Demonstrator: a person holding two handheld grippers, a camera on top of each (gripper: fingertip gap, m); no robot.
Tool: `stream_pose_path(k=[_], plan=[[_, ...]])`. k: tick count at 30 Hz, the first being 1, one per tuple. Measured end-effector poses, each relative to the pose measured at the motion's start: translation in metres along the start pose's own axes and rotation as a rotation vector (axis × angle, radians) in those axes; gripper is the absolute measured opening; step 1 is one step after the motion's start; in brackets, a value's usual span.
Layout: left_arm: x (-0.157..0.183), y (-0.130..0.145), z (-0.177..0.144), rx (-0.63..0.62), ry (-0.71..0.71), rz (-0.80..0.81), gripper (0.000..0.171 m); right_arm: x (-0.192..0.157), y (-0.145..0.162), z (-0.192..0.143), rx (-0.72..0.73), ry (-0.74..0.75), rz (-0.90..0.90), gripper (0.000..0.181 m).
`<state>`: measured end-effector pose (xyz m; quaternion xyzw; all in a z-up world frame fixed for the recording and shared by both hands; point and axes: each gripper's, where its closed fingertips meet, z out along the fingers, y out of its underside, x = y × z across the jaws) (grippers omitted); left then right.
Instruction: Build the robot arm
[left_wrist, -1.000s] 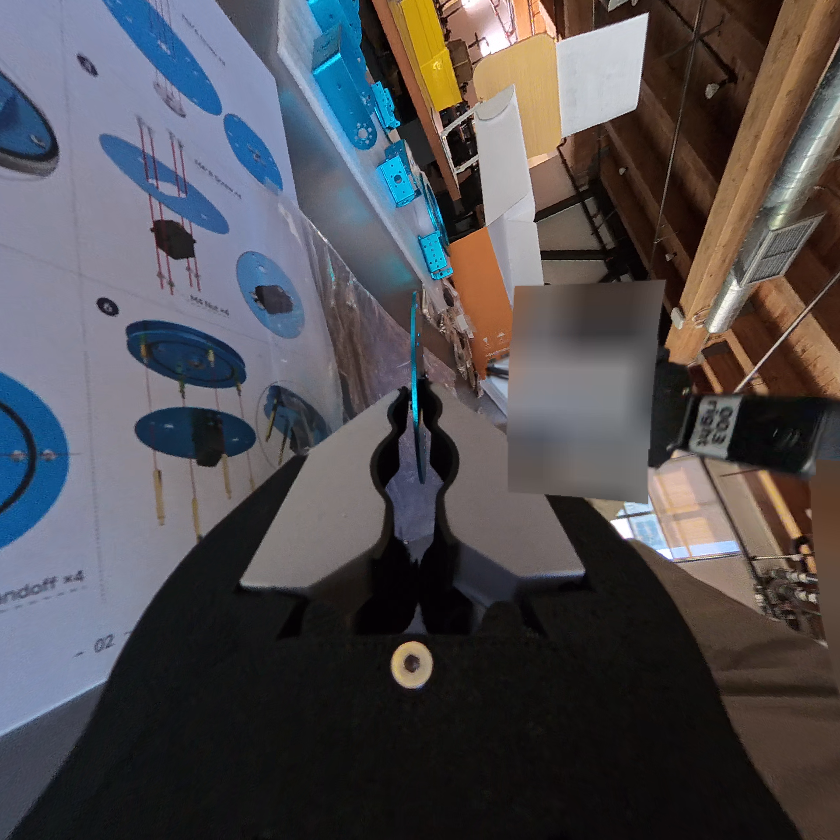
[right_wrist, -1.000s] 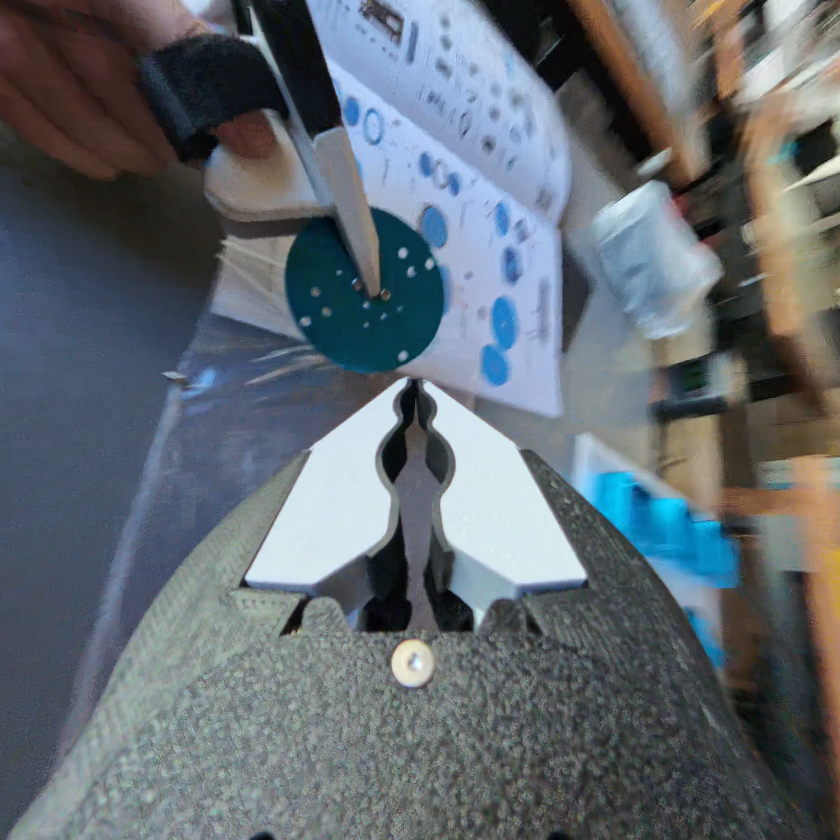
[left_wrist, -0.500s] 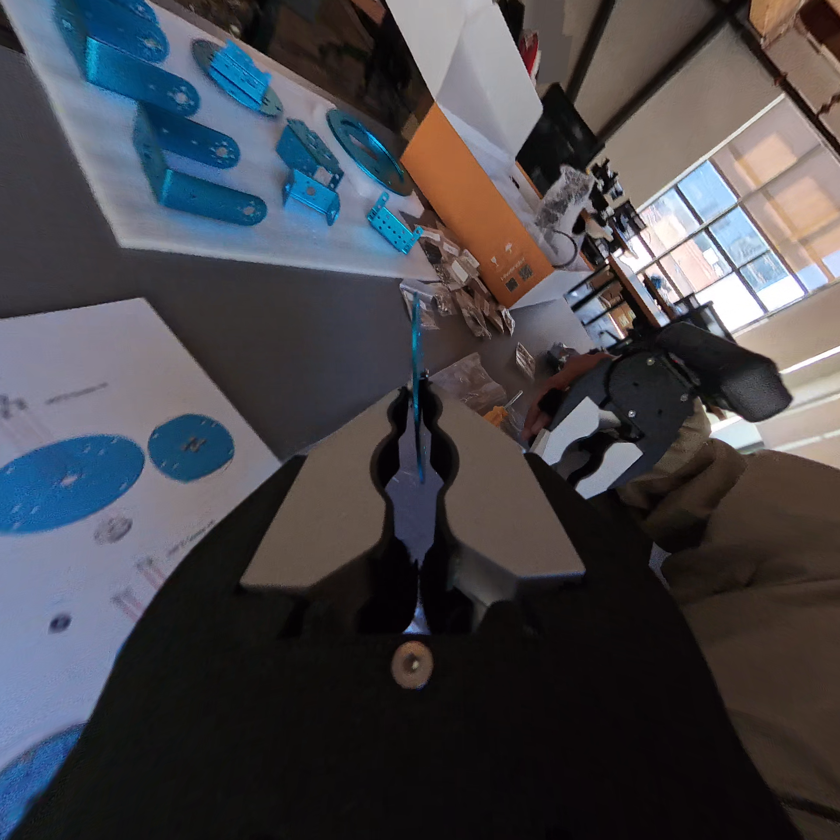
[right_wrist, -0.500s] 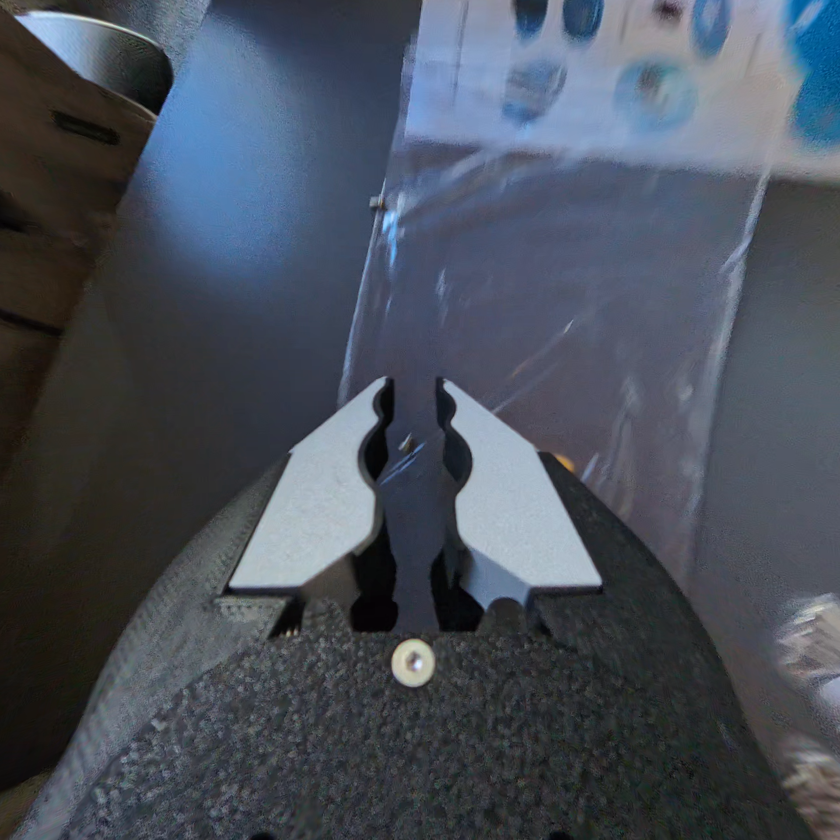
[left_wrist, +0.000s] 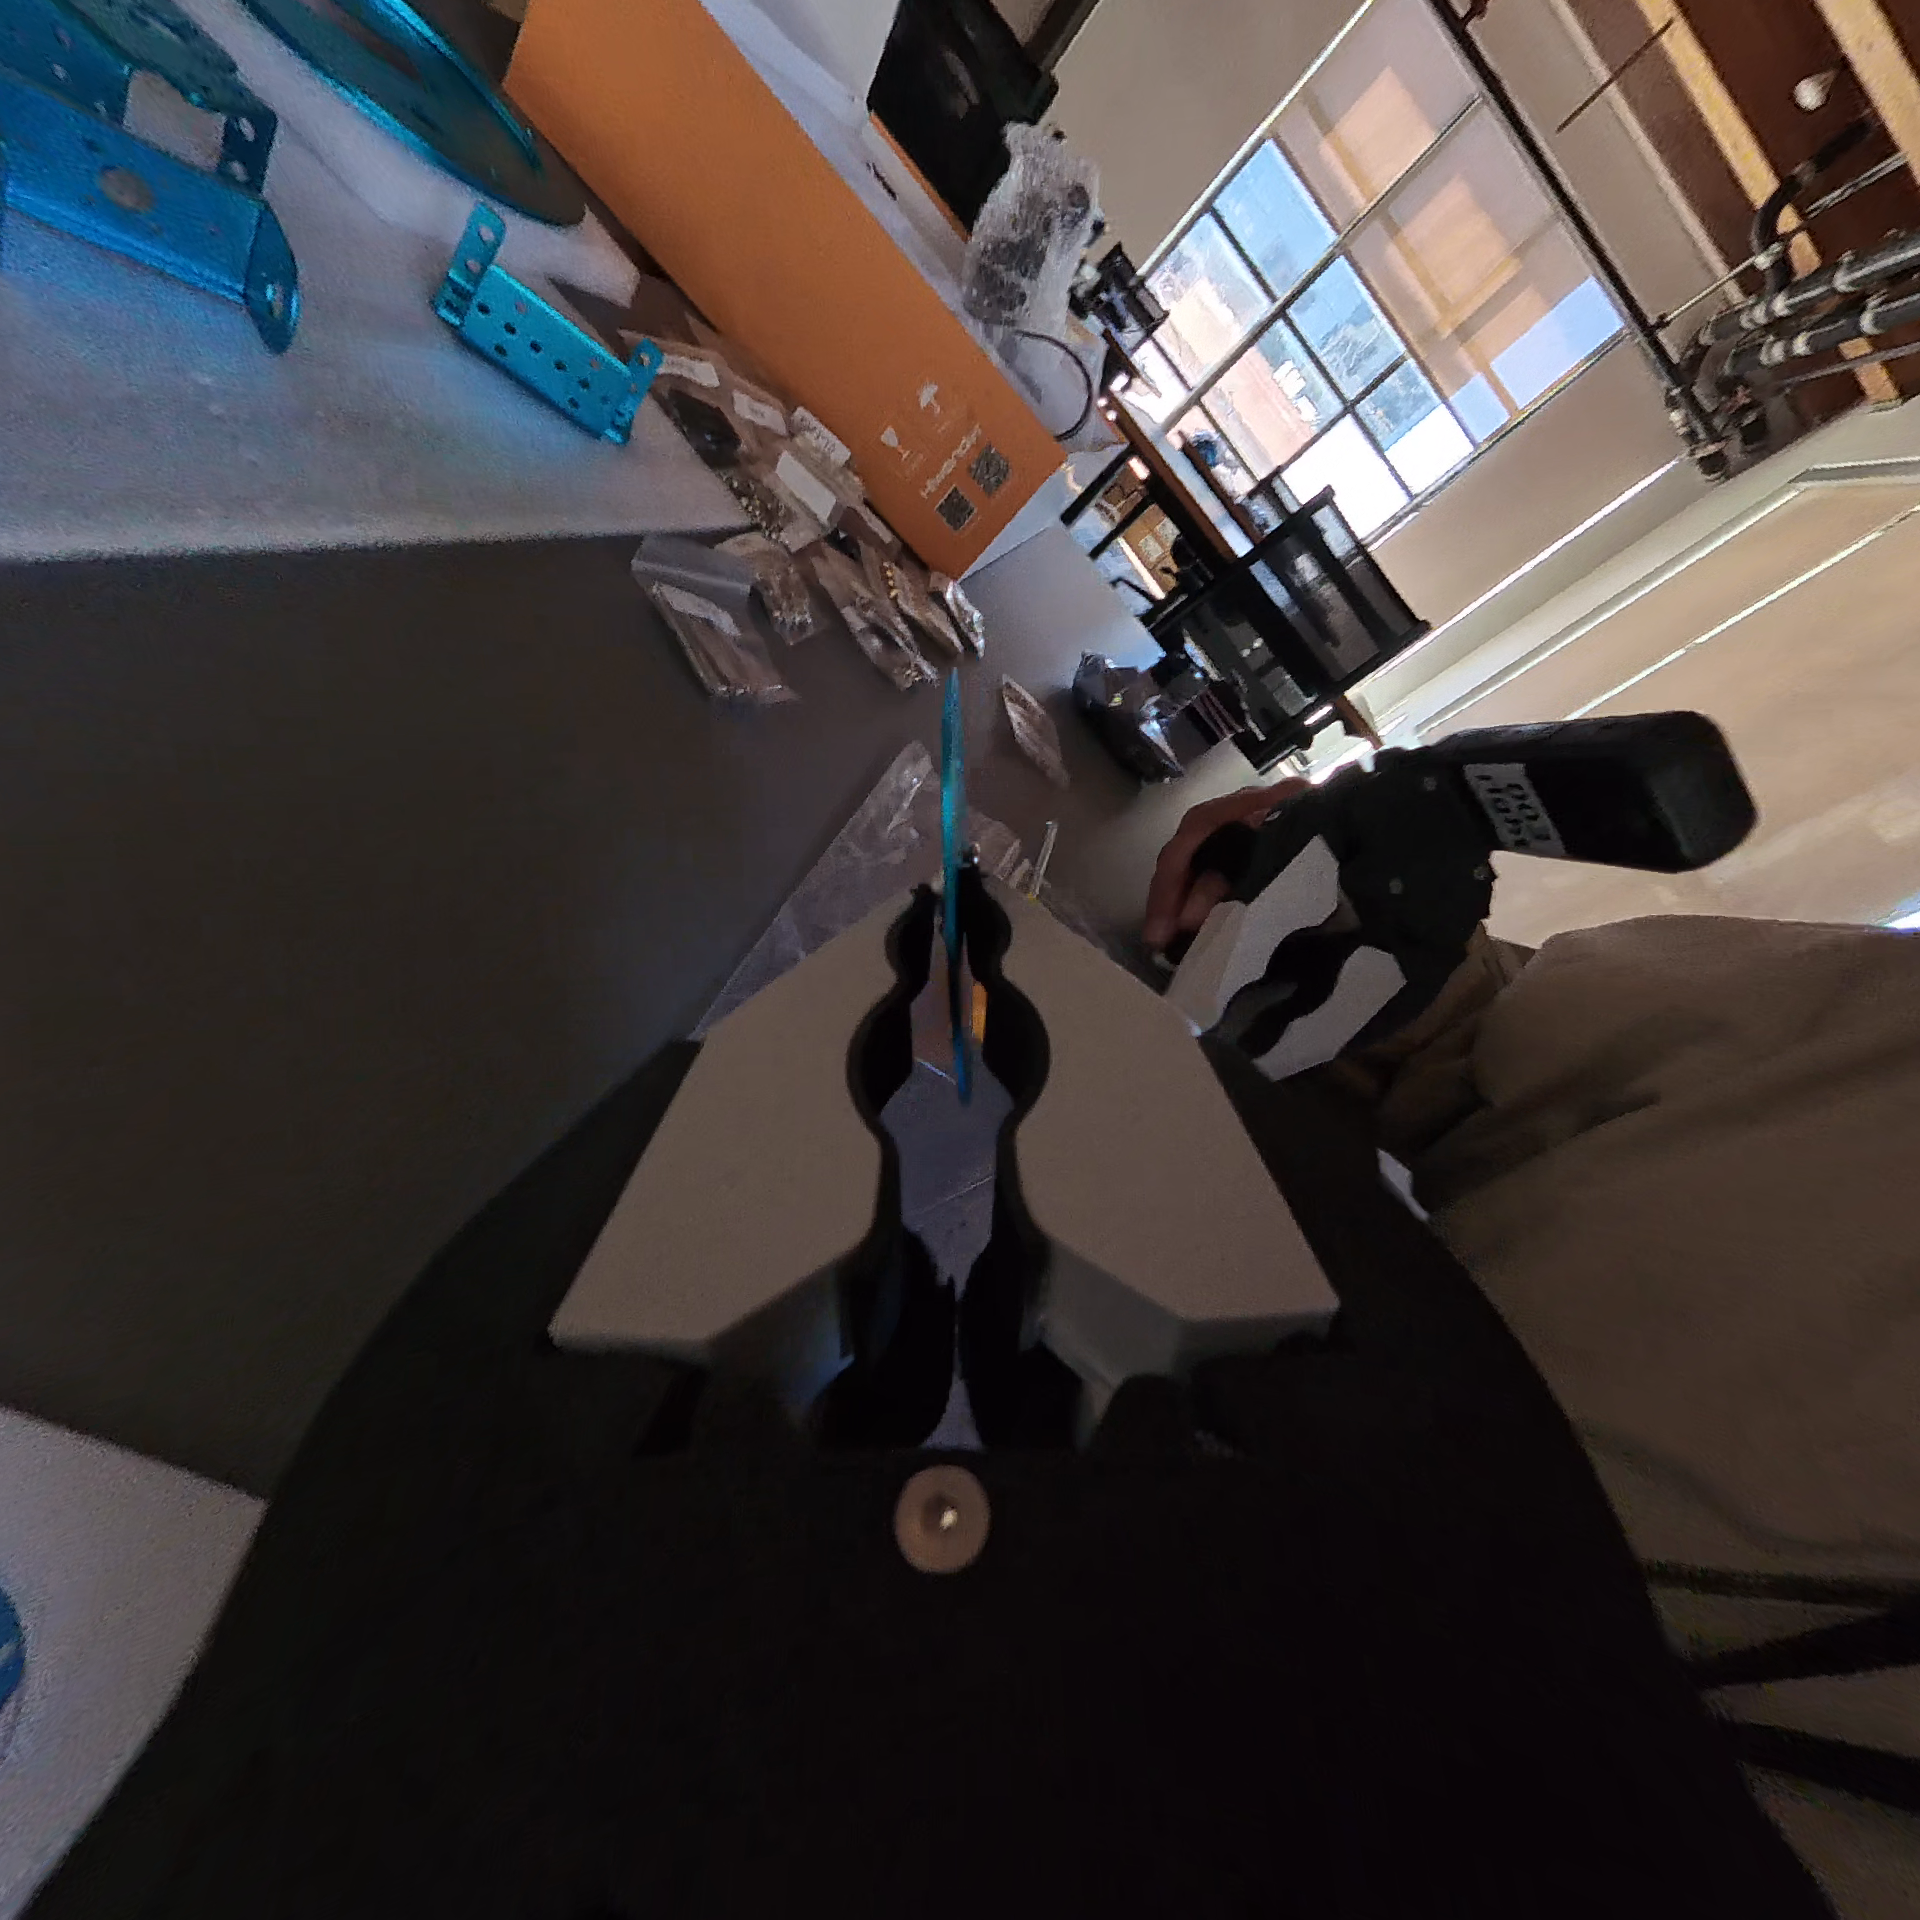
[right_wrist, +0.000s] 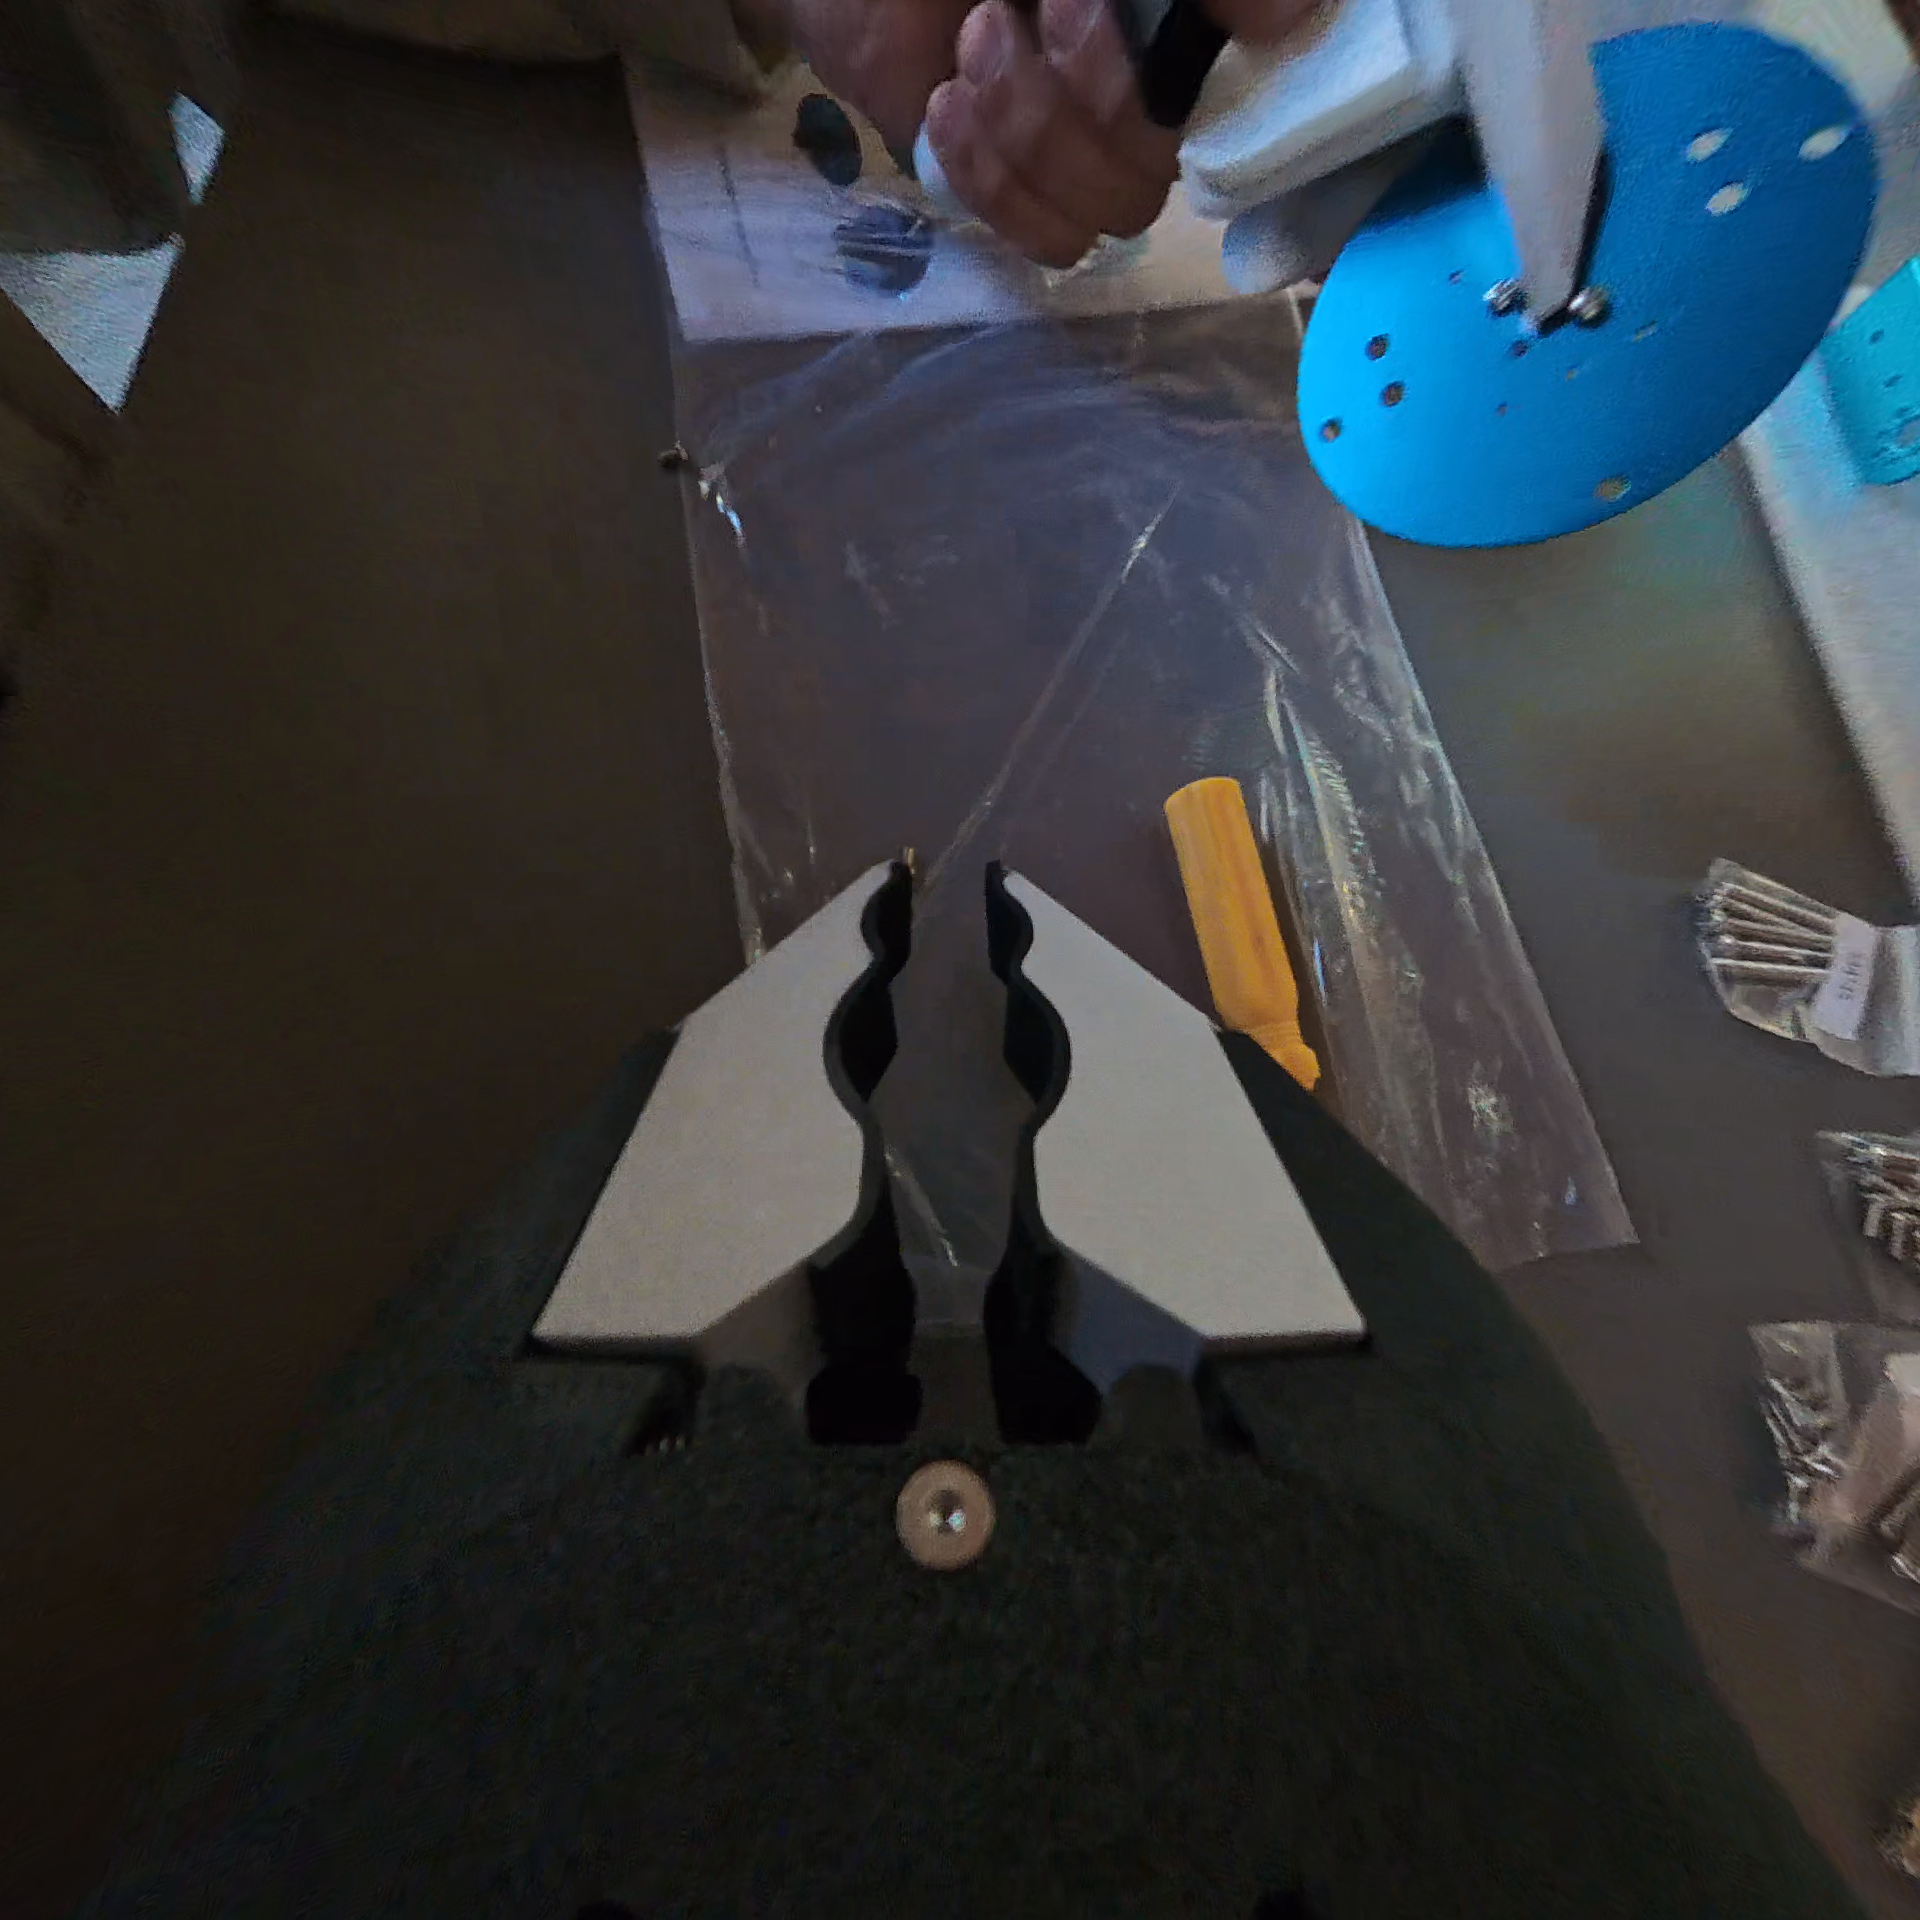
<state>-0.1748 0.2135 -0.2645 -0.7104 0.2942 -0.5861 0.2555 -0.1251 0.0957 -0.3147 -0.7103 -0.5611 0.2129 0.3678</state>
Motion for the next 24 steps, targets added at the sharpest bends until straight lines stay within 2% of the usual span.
stream_pose_path(k=[3, 5, 15, 24], plan=[[-0.005, 0.007, 0.004, -0.016, -0.074, -0.009, 0.006, -0.005, -0.003, 0.005, 0.007, 0.002, -0.003, 0.007], [-0.001, 0.009, 0.005, -0.019, -0.083, -0.01, 0.006, -0.011, 0.0, 0.012, -0.018, -0.023, 0.009, 0.011], [0.014, 0.021, 0.014, -0.066, -0.055, 0.041, 0.005, -0.01, 0.009, 0.019, -0.041, -0.032, 0.04, 0.008], [0.01, 0.023, 0.015, -0.048, -0.037, -0.064, 0.005, -0.01, 0.003, 0.019, -0.04, -0.011, 0.007, 0.003]])
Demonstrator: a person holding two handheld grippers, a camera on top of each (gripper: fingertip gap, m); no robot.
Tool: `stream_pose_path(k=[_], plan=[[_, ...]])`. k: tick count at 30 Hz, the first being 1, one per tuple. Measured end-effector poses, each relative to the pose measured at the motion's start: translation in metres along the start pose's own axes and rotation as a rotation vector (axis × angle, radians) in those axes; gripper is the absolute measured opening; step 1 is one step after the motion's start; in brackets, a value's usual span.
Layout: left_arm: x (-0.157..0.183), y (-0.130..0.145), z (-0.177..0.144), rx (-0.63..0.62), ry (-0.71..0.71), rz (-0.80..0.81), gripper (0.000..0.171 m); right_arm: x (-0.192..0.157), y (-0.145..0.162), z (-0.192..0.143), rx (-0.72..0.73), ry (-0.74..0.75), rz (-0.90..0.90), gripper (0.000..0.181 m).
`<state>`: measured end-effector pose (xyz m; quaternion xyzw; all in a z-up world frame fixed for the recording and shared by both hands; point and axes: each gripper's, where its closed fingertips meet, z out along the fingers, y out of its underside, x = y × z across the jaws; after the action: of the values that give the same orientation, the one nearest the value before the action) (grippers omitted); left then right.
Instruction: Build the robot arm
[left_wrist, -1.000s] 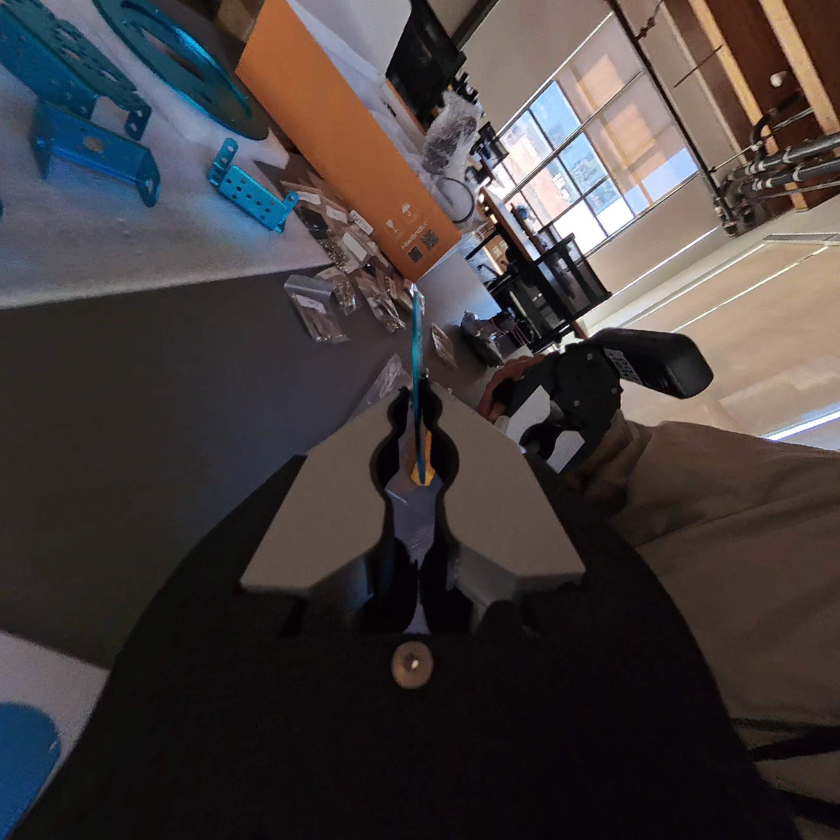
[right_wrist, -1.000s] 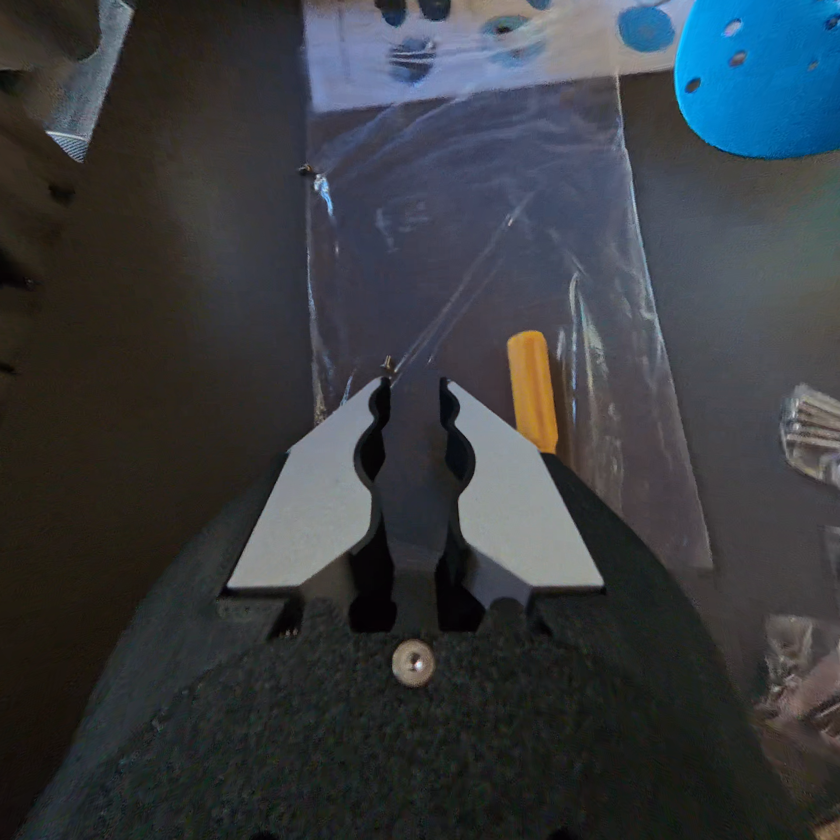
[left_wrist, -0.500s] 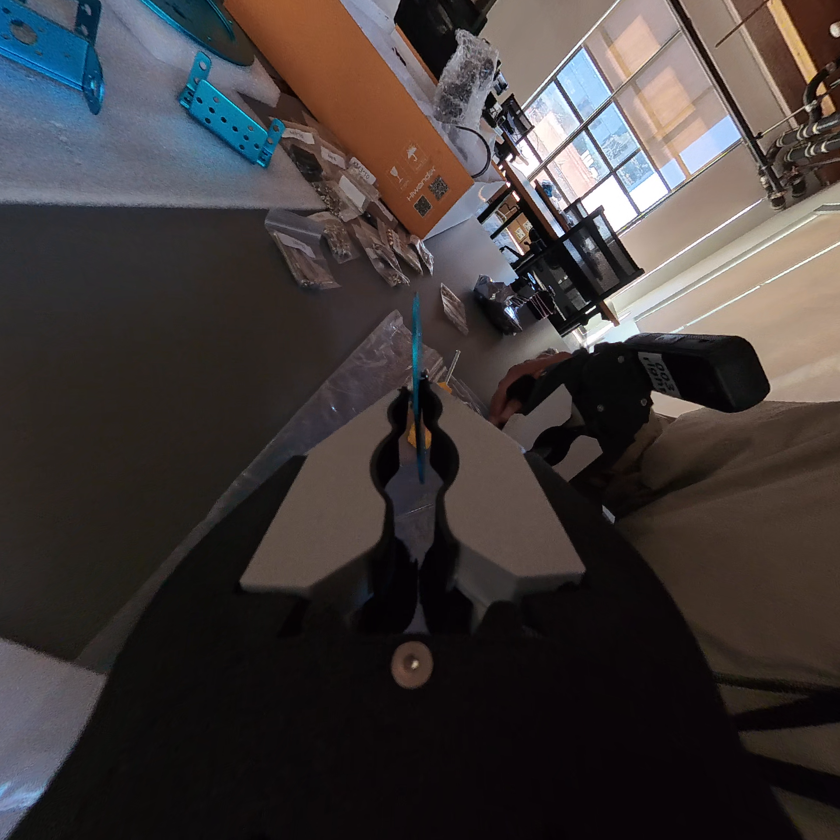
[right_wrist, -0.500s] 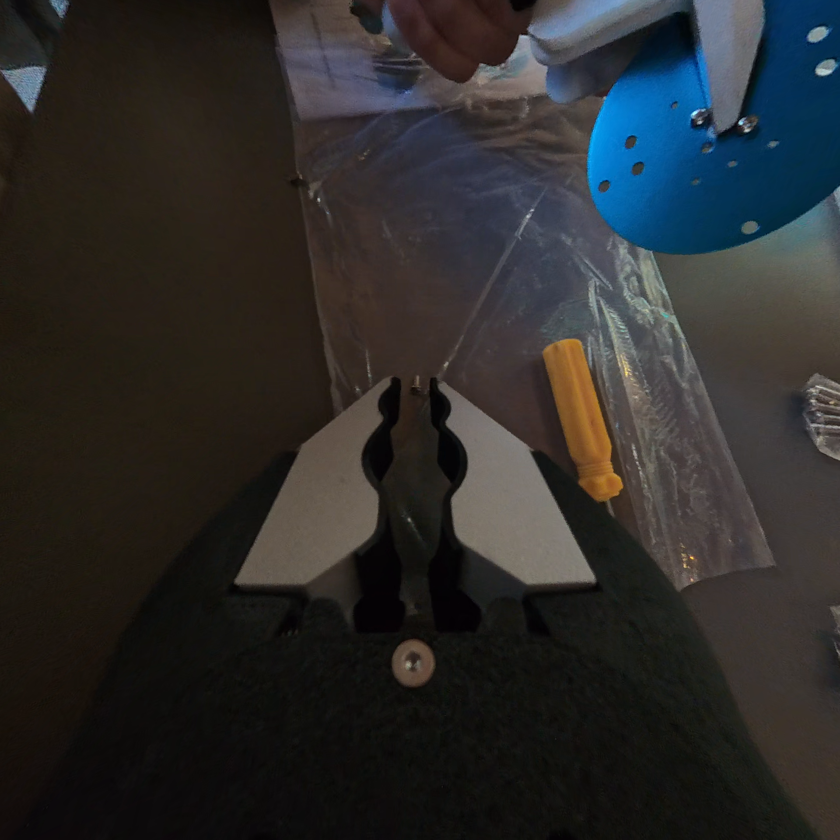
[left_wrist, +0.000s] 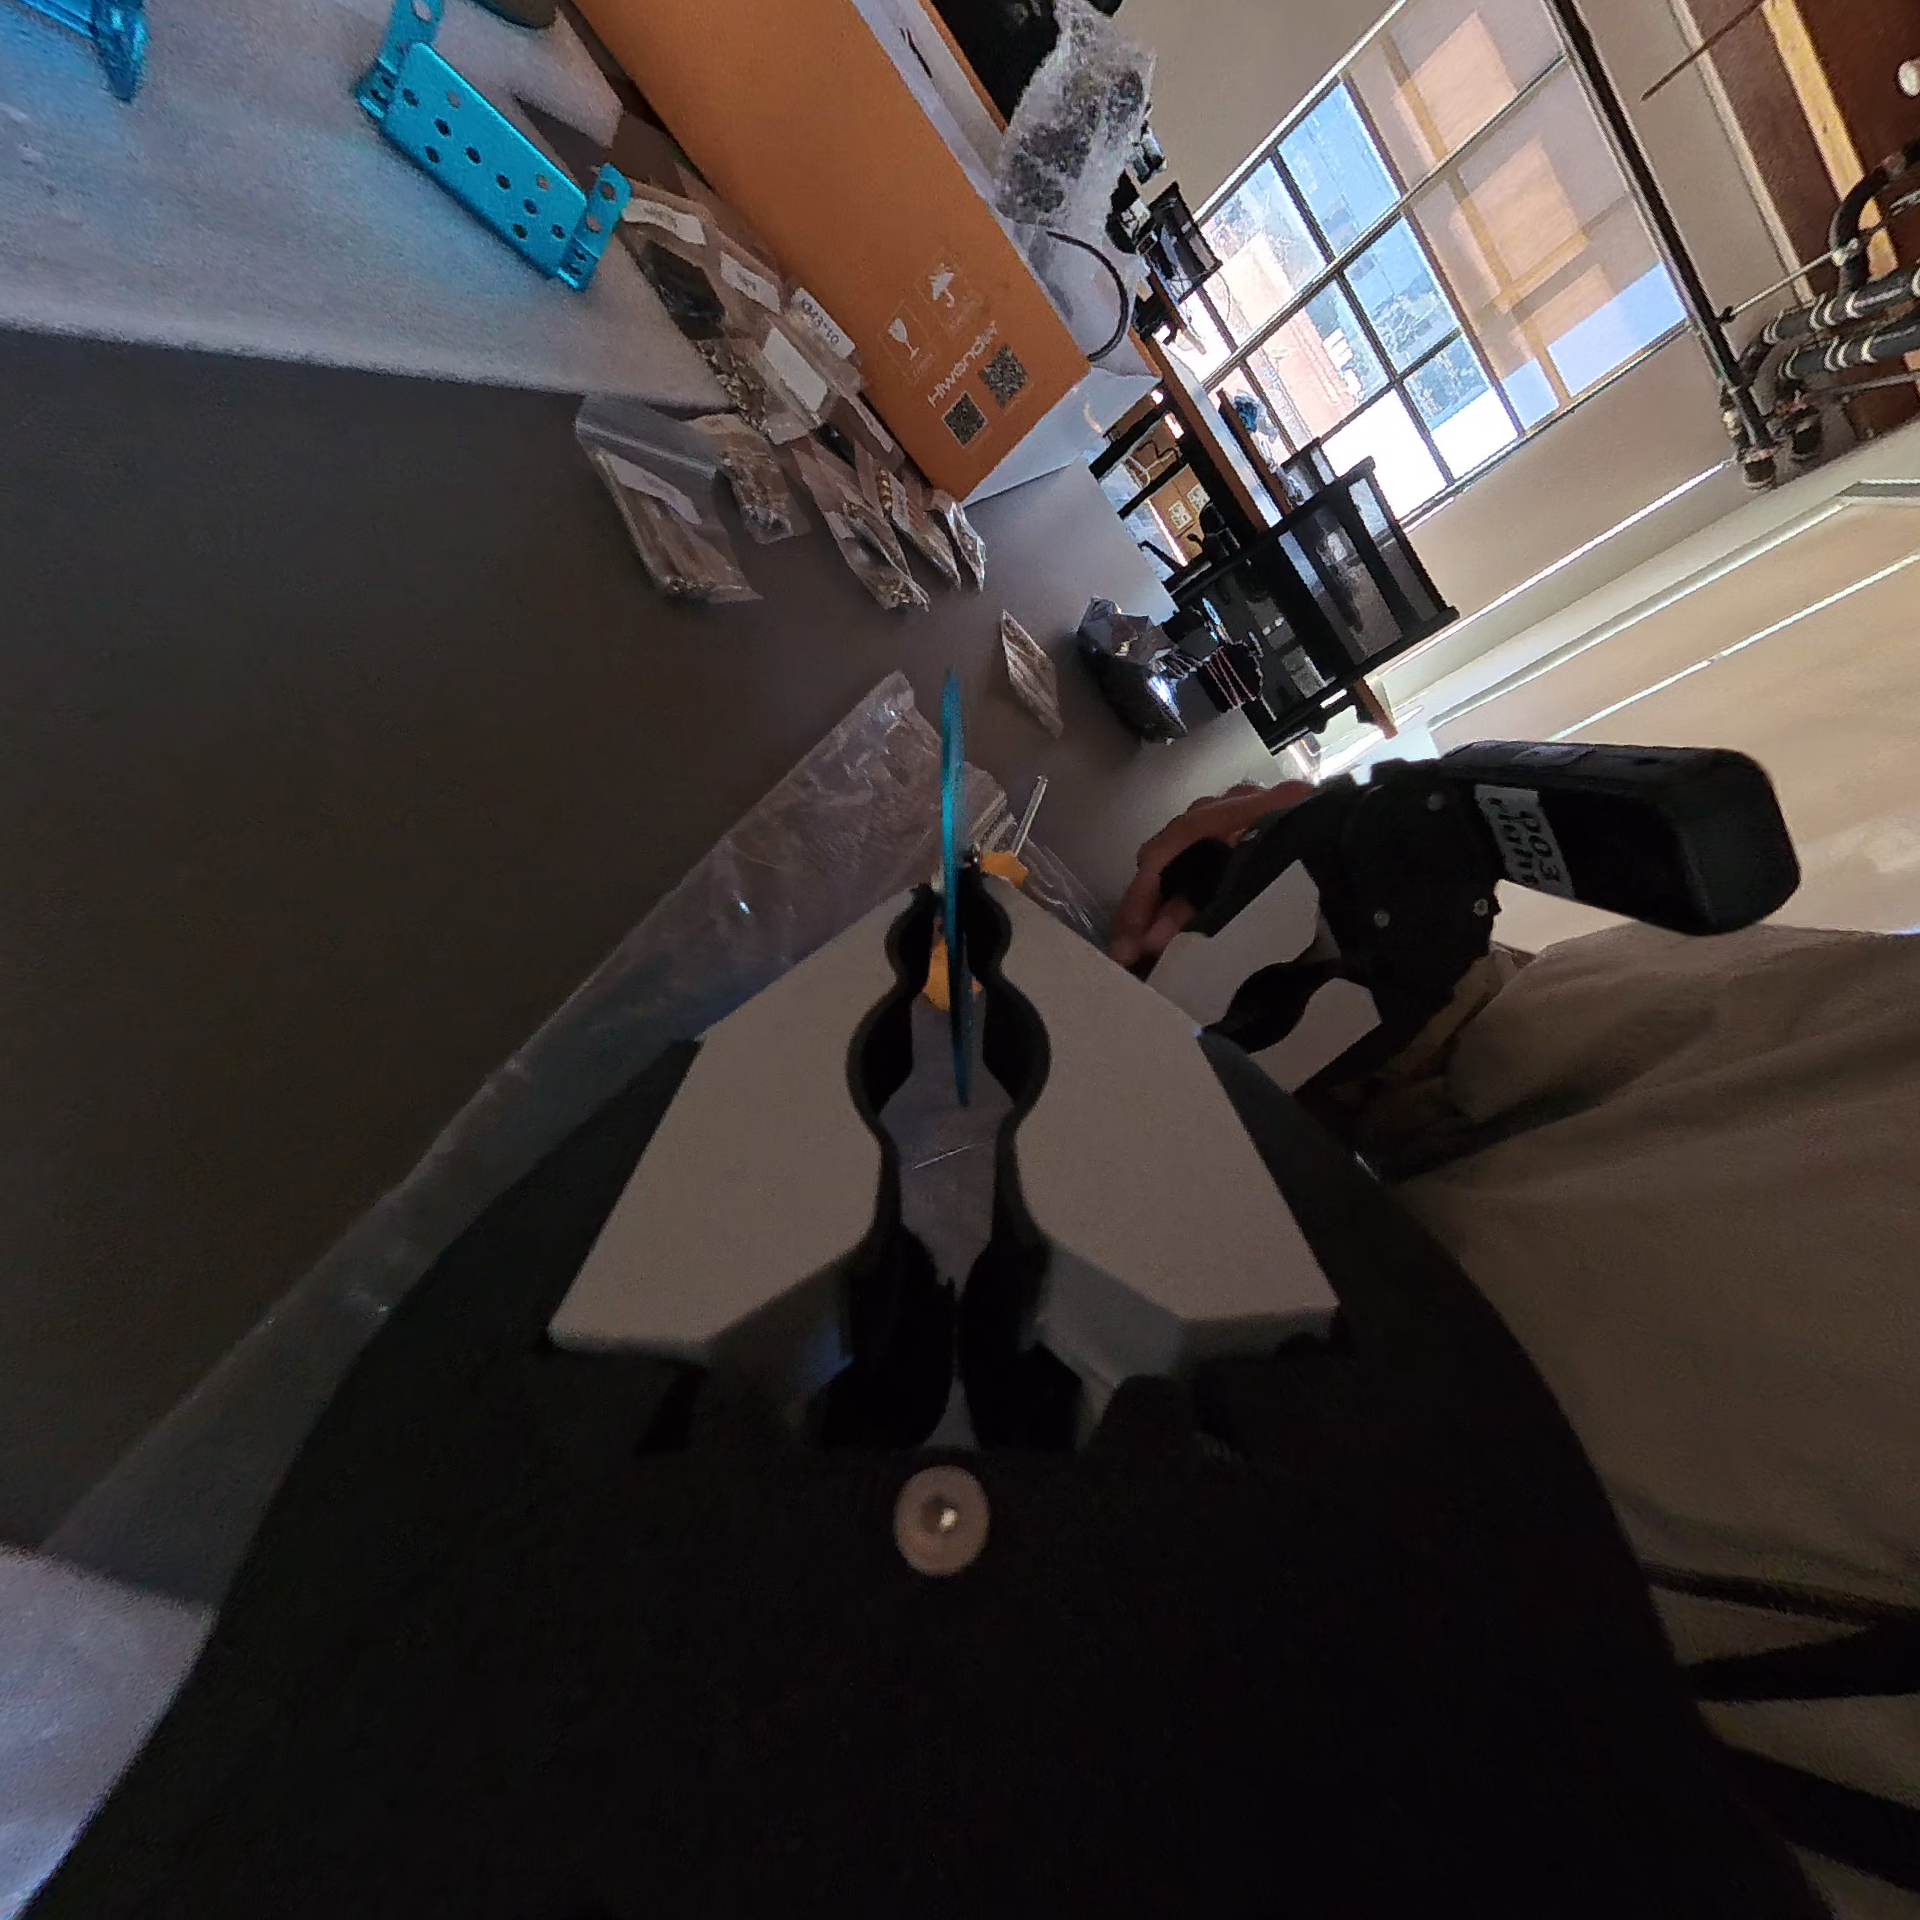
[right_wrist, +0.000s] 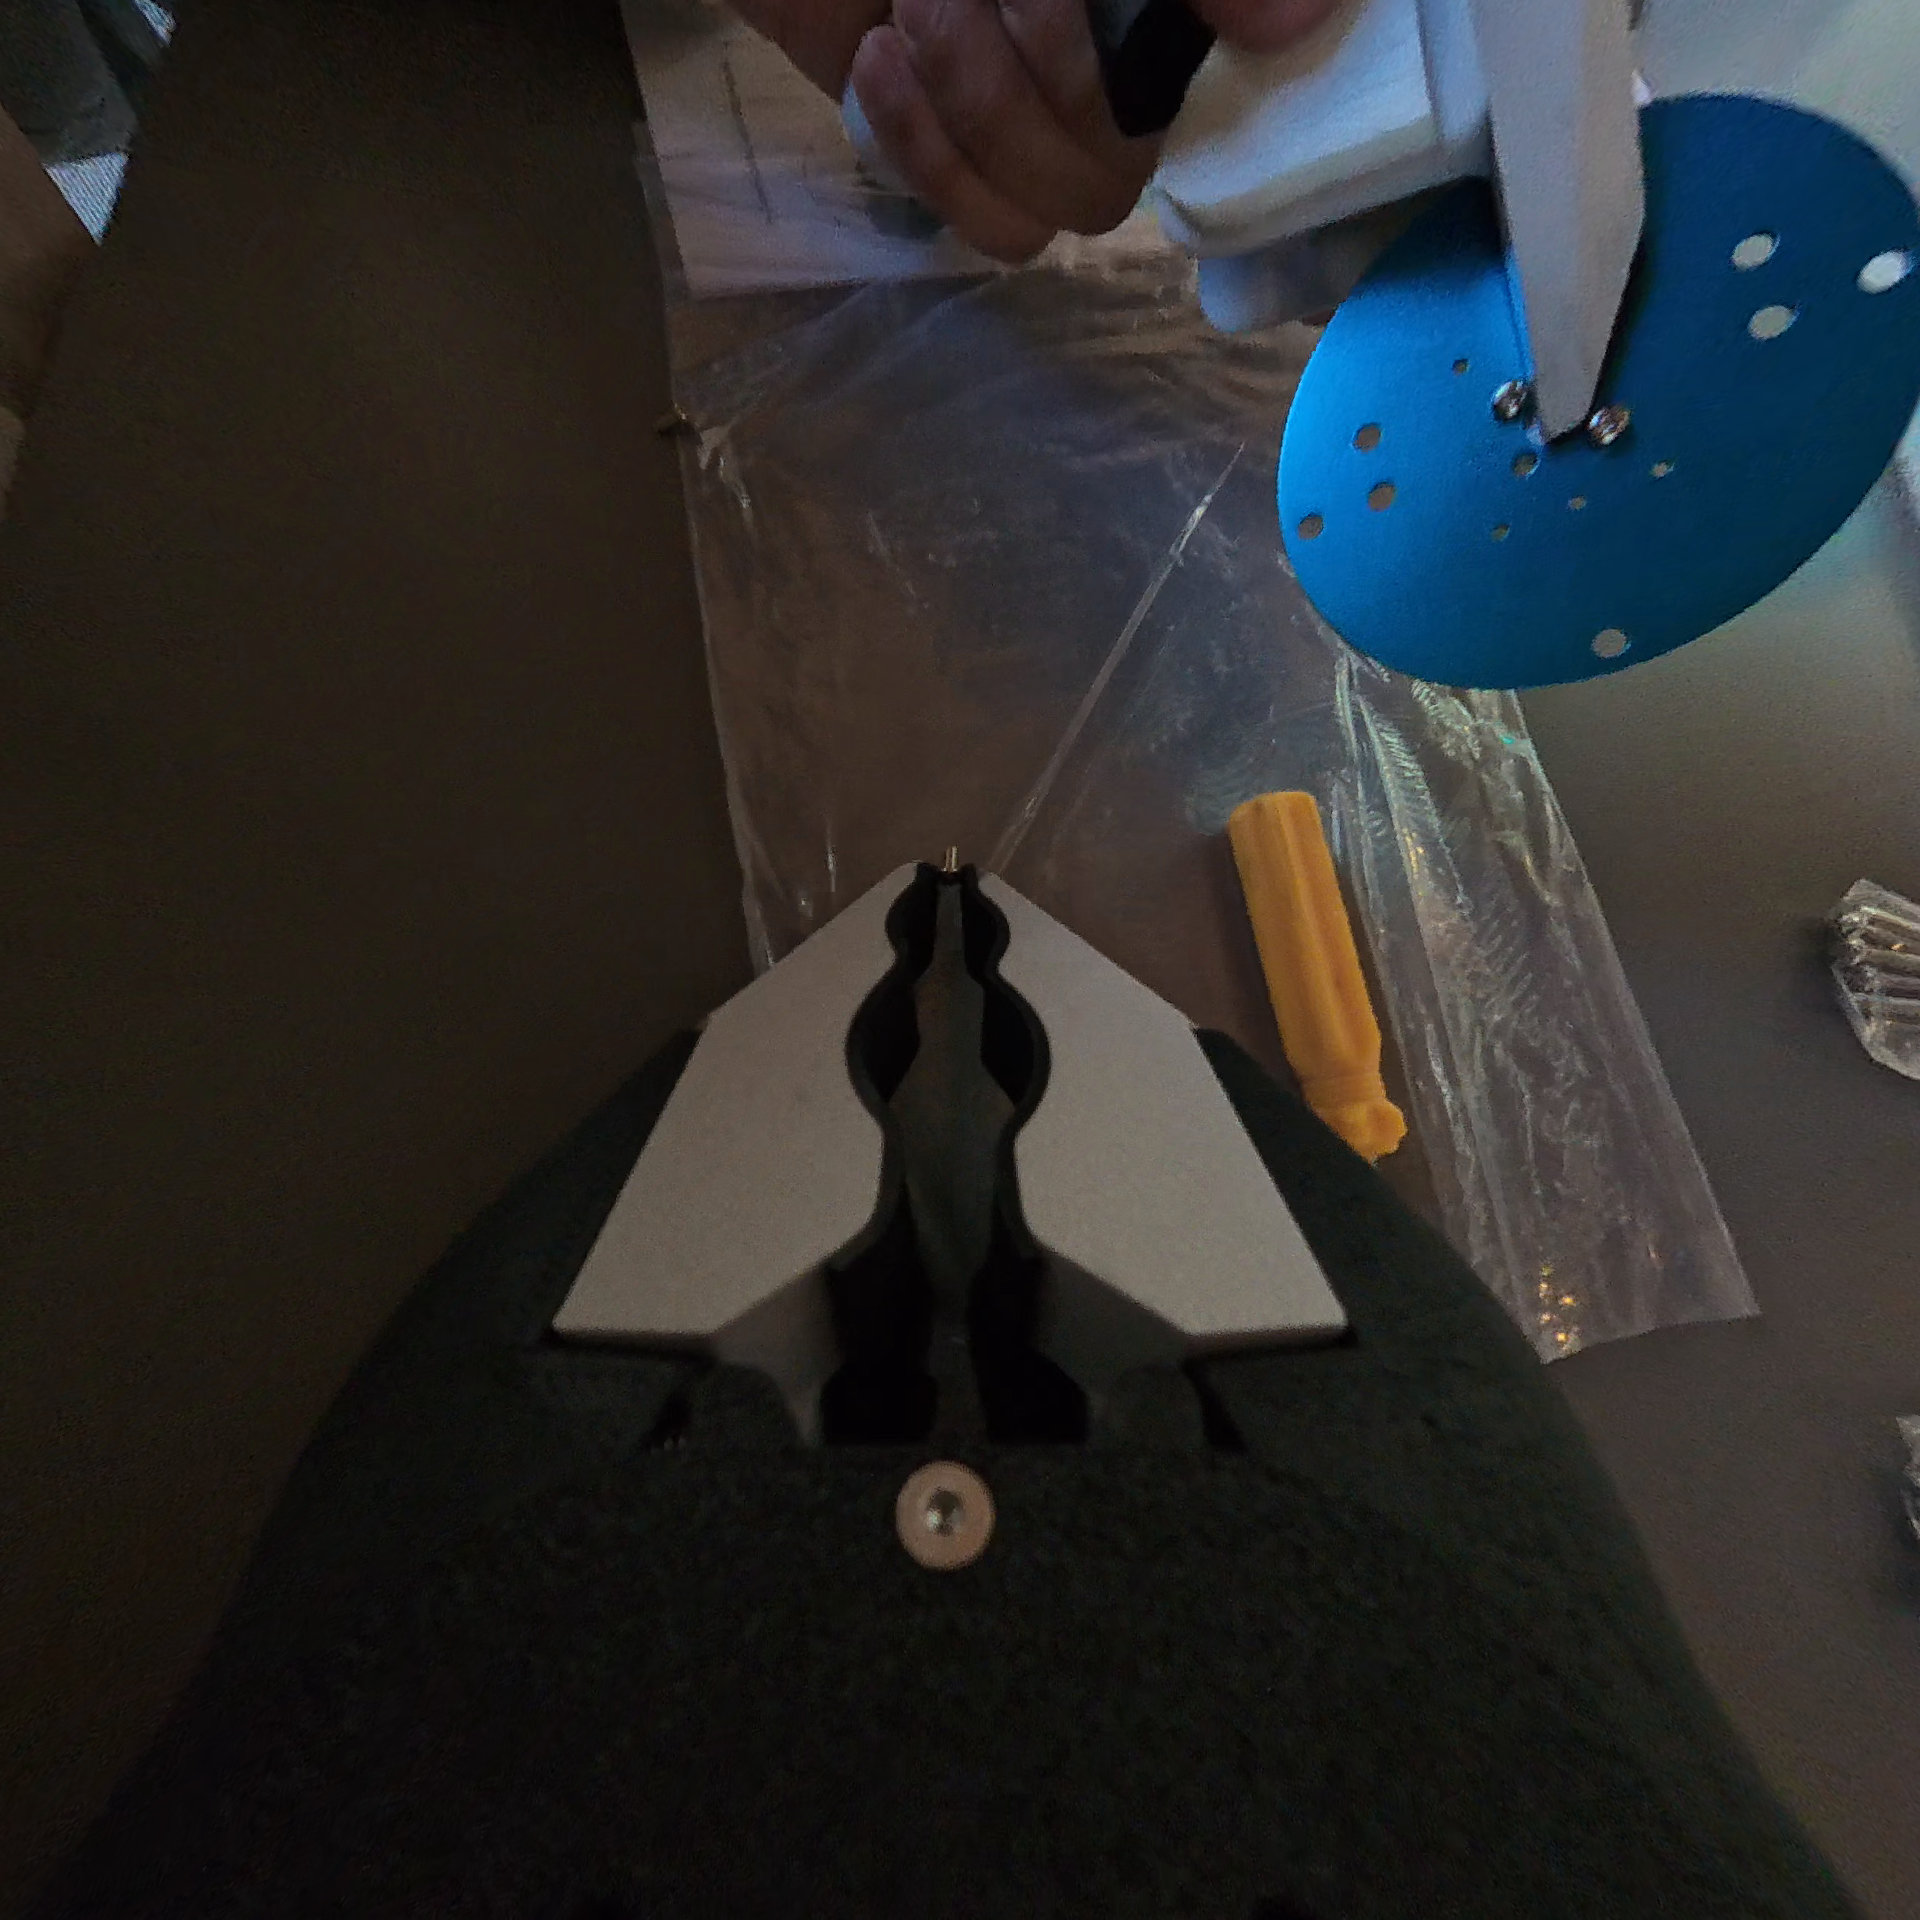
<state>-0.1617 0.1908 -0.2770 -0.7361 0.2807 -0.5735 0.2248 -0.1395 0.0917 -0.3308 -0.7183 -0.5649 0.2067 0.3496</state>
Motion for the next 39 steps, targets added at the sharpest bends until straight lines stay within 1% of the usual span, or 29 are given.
stream_pose_path(k=[2, 4, 7, 9, 11, 14, 16, 18, 20, 26, 31, 39], plan=[[-0.005, 0.0, -0.001, 0.004, -0.024, -0.006, 0.006, 0.007, -0.007, -0.006, 0.004, 0.047, -0.029, 0.003], [-0.009, 0.001, -0.001, -0.002, -0.037, -0.037, 0.006, 0.017, -0.015, -0.012, -0.027, 0.112, -0.097, 0.003], [-0.011, 0.002, -0.001, -0.002, -0.025, -0.111, 0.006, 0.037, -0.024, -0.016, -0.175, 0.2, -0.28, 0.003], [-0.015, 0.003, -0.002, -0.005, -0.043, -0.126, 0.006, 0.051, -0.033, -0.015, -0.295, 0.215, -0.394, 0.003], [-0.017, 0.005, -0.002, -0.003, -0.051, -0.159, 0.006, 0.064, -0.043, -0.01, -0.394, 0.171, -0.458, 0.003], [-0.02, 0.006, -0.003, 0.007, -0.004, -0.294, 0.005, 0.082, -0.047, 0.004, -0.542, 0.056, -0.448, 0.003], [-0.022, 0.001, -0.007, 0.036, 0.023, -0.356, 0.005, 0.089, -0.051, 0.011, -0.631, -0.013, -0.441, 0.003], [-0.026, -0.002, -0.01, 0.057, 0.032, -0.4, 0.005, 0.092, -0.057, 0.017, -0.694, -0.054, -0.448, 0.003], [-0.026, -0.003, -0.011, 0.064, 0.046, -0.428, 0.005, 0.1, -0.058, 0.018, -0.776, -0.042, -0.461, 0.003], [-0.028, -0.005, -0.012, 0.079, 0.059, -0.464, 0.006, 0.105, -0.065, 0.026, -0.841, -0.043, -0.465, 0.003], [-0.029, -0.007, -0.014, 0.09, 0.071, -0.493, 0.005, 0.103, -0.069, 0.032, -0.857, -0.051, -0.455, 0.003], [-0.031, -0.007, -0.014, 0.089, 0.07, -0.503, 0.005, 0.108, -0.066, 0.034, -0.897, -0.03, -0.482, 0.003]])
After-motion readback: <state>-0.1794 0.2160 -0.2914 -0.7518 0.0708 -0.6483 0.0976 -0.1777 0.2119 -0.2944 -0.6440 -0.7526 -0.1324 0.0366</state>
